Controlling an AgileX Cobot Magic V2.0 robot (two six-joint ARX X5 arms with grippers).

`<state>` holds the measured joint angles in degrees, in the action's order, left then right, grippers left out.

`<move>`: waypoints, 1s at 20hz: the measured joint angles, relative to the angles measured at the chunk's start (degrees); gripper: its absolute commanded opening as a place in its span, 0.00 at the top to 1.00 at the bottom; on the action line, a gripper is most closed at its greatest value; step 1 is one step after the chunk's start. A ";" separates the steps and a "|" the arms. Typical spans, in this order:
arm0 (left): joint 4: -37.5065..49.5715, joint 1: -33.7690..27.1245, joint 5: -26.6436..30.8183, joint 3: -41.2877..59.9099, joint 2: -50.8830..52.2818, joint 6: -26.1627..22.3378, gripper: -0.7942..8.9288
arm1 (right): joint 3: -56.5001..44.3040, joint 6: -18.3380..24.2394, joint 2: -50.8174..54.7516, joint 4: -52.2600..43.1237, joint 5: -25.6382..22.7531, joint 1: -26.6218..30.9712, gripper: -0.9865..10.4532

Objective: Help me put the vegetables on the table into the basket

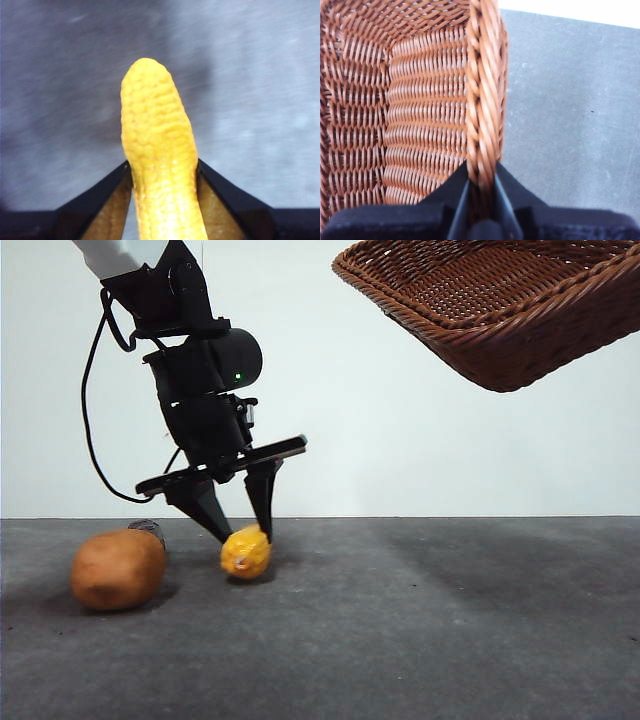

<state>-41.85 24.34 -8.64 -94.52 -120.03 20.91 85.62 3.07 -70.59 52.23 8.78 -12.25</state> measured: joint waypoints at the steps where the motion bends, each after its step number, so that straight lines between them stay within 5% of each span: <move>1: 0.42 0.00 -1.51 0.00 0.00 -0.33 0.93 | 0.00 0.00 0.00 0.15 0.00 0.00 0.92; 7: 1.38 -0.39 -6.38 0.02 3.83 -5.05 0.93 | 0.00 0.02 -2.05 1.95 -2.27 0.28 0.92; 12: 1.62 -0.94 -9.68 0.00 19.06 -12.22 0.93 | 0.00 -0.33 -7.93 1.70 -2.34 0.35 0.92; 20: -7.93 5.20 -14.21 -0.04 37.92 -22.69 0.93 | -0.02 -3.61 -17.55 -3.04 5.68 -0.24 0.92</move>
<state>-49.78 29.54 -22.85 -94.56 -82.11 -1.78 85.60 -0.54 -88.14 49.19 14.46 -12.49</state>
